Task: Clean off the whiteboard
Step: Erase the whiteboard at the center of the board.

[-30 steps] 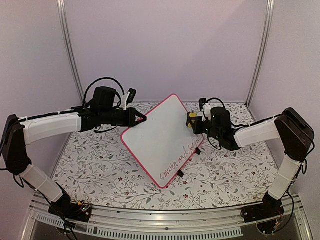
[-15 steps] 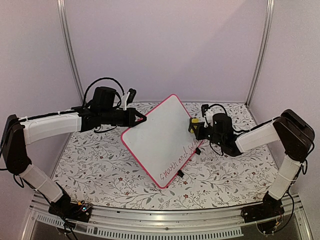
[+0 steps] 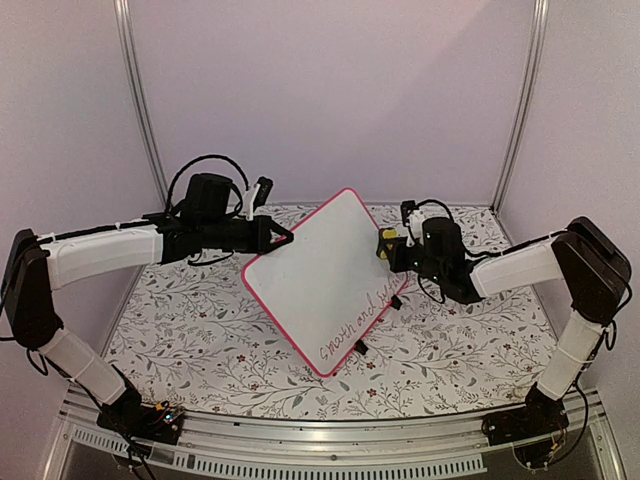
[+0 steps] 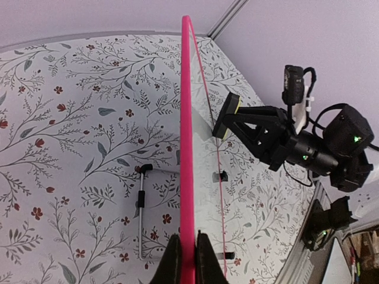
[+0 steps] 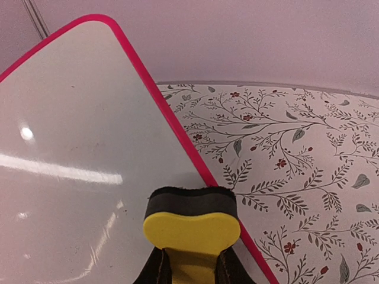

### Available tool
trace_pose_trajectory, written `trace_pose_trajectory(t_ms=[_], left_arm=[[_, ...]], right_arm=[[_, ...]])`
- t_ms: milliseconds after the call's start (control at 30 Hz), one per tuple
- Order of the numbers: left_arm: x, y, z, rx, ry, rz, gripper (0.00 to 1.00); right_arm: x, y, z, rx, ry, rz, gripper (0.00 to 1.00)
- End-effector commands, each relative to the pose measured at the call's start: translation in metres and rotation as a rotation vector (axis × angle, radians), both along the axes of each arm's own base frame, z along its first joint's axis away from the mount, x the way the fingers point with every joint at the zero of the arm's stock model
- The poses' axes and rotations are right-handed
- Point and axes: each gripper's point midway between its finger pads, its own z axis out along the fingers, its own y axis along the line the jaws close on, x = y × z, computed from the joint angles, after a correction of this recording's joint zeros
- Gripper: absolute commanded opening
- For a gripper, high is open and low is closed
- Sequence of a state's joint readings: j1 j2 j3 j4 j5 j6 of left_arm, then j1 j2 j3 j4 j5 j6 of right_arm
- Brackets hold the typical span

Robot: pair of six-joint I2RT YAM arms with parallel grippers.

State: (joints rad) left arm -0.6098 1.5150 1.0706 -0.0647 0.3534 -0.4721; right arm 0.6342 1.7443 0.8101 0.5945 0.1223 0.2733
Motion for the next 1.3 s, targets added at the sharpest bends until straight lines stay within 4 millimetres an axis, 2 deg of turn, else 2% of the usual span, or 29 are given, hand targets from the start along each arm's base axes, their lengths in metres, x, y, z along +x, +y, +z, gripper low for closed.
trace_pose_trajectory(t_ms=[0,100,167,300,533,700,800,900,1167,1267], left_arm=[[-0.016,0.000,-0.035,0.122,0.006,-0.068,0.00],[-0.016,0.000,-0.035,0.121,0.005,-0.069,0.00],[-0.016,-0.001,-0.036,0.122,0.006,-0.070,0.00],[-0.017,-0.001,-0.036,0.120,0.011,-0.074,0.00],[-0.017,-0.002,-0.036,0.117,0.012,-0.075,0.00],[-0.017,-0.002,-0.037,0.118,0.013,-0.077,0.00],[-0.017,-0.002,-0.036,0.118,0.011,-0.076,0.00],[-0.017,-0.002,-0.037,0.118,0.013,-0.075,0.00],[-0.017,-0.002,-0.037,0.121,0.012,-0.075,0.00],[-0.017,-0.002,-0.038,0.121,0.013,-0.076,0.00]], right_arm=[[0.021,0.006,0.024,0.012,-0.035,-0.029,0.15],[0.027,0.010,0.026,0.014,-0.040,-0.025,0.15],[0.029,0.009,0.021,0.004,-0.031,-0.029,0.15],[0.027,-0.001,-0.005,-0.023,0.016,-0.038,0.15],[0.007,-0.024,-0.051,-0.058,0.103,-0.048,0.15],[-0.009,-0.029,-0.062,-0.051,0.129,-0.029,0.15],[-0.012,-0.028,-0.059,-0.035,0.127,-0.011,0.14],[-0.008,-0.024,-0.049,-0.026,0.104,-0.008,0.15],[0.027,-0.002,-0.004,0.012,0.019,-0.002,0.15],[0.040,0.004,0.007,0.024,-0.001,-0.003,0.15]])
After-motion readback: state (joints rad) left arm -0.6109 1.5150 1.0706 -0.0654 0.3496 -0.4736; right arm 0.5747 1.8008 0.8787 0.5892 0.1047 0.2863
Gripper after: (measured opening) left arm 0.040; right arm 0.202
